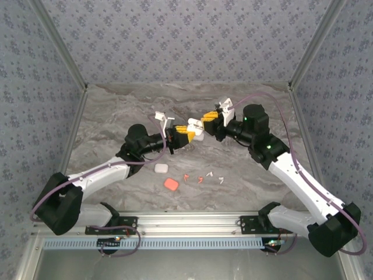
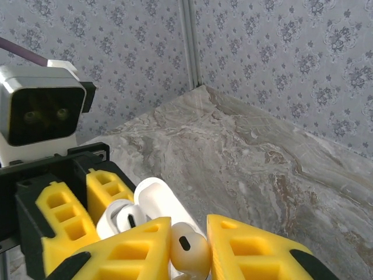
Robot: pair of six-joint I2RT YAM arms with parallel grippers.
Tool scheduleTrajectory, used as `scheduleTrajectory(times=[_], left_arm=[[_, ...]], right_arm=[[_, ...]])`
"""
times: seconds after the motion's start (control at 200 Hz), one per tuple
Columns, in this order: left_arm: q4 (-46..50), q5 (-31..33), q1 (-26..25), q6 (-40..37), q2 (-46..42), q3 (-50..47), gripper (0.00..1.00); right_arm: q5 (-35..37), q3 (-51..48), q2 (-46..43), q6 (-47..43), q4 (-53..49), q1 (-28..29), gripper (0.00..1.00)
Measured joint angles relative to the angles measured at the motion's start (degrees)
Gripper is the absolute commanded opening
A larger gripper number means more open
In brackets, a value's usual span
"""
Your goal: Insert the wireless bluetooth earbuds into the charging case
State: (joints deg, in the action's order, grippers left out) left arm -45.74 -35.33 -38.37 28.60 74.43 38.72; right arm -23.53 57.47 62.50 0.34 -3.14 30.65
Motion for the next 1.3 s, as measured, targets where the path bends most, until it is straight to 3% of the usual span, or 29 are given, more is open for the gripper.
scheduleTrajectory(times=[0.919, 1.164, 1.299], left_arm=[[-1.81, -1.40, 0.00, 0.28, 0.07, 0.02, 0.00], [-5.16, -1.51, 0.00, 0.46, 0.70, -0.72, 0.00], [-7.10, -1.46, 0.00, 0.50, 0.72, -1.09, 0.00]], right_arm=[[-3.63, 0.00, 1.51, -0.20, -2.32, 0.35, 0.25], [-6.97, 1.07, 1.68, 1.07, -2.97, 0.00, 0.35], [-8.09, 2.67, 1.79, 2.01, -4.68, -0.04, 0.45]])
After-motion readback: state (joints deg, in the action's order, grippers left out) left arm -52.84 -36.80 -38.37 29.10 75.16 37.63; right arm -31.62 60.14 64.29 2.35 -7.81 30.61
